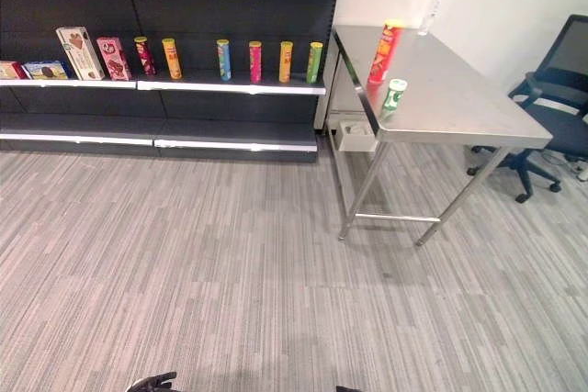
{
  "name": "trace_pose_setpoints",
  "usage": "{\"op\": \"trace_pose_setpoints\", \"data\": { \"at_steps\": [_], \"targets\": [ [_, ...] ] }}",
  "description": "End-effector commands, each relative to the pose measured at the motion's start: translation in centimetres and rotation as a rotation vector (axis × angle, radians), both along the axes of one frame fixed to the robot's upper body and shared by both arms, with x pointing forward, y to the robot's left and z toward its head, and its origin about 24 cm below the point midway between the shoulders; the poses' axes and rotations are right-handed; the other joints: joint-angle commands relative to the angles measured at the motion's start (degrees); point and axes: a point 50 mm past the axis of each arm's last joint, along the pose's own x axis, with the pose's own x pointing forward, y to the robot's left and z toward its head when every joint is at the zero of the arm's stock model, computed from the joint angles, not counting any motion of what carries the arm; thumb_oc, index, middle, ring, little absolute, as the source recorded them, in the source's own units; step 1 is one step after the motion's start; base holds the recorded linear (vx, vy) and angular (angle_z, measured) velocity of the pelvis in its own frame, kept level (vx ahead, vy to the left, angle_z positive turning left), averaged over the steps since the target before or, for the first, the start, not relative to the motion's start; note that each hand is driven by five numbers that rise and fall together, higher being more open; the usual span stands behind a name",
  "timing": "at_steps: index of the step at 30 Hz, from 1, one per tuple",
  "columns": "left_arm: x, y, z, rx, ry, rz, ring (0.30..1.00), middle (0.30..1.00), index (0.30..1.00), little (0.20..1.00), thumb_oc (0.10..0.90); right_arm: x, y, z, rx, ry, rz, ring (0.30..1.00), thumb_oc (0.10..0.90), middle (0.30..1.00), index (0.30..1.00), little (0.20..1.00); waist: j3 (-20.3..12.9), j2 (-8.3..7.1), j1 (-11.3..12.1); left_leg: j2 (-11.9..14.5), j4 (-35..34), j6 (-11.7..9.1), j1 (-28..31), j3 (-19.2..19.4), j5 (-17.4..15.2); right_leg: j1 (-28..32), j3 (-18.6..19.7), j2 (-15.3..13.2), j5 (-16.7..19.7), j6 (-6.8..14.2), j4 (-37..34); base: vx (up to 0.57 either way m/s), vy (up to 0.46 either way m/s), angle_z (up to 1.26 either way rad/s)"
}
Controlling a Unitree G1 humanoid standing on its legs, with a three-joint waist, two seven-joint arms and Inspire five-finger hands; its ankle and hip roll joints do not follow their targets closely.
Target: Put the goods on the table back onto the shelves and tidy them up.
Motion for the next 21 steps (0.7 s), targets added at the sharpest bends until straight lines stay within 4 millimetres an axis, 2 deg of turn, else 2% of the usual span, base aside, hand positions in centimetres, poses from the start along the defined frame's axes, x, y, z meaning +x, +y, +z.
{"op": "trace_pose_setpoints", "data": {
  "at_steps": [1,14,21],
  "targets": [
    [0.39,0.91,0.22,0.036,0.005,-0.021,0.900,0.900,0.900,0.900,0.800,1.23,-1.43,0.56,-0.056,-0.032,-0.009,0.900,0.800,0.900,0.900,0.900,-0.49,-2.22,0.16,0.81,-1.54,-1.73,0.04,-1.56,-1.59,-0.43,0.07,-3.85,1.06,5.53,0.61,0.00,0.000,0.00],
    [0.37,0.80,0.20,0.038,0.009,-0.039,0.900,0.900,0.900,0.900,0.800,0.88,-1.52,0.52,-0.058,-0.026,-0.010,0.900,0.800,0.900,0.900,0.900,-0.15,-2.42,-0.27,0.88,-1.54,-1.84,-0.35,-2.23,-1.38,-0.67,0.27,-3.42,0.94,5.24,0.61,0.00,0.000,0.00],
    [0.85,1.02,0.34,0.038,-0.003,-0.023,0.900,0.900,0.900,0.900,0.800,1.59,-1.49,0.66,-0.058,-0.044,0.000,0.900,0.800,0.900,0.900,0.900,1.37,-2.69,-0.12,1.82,-1.54,-2.11,-1.25,-2.35,-0.67,-1.80,1.00,-2.56,1.02,4.73,0.61,-0.01,-0.060,0.01]
  ]
}}
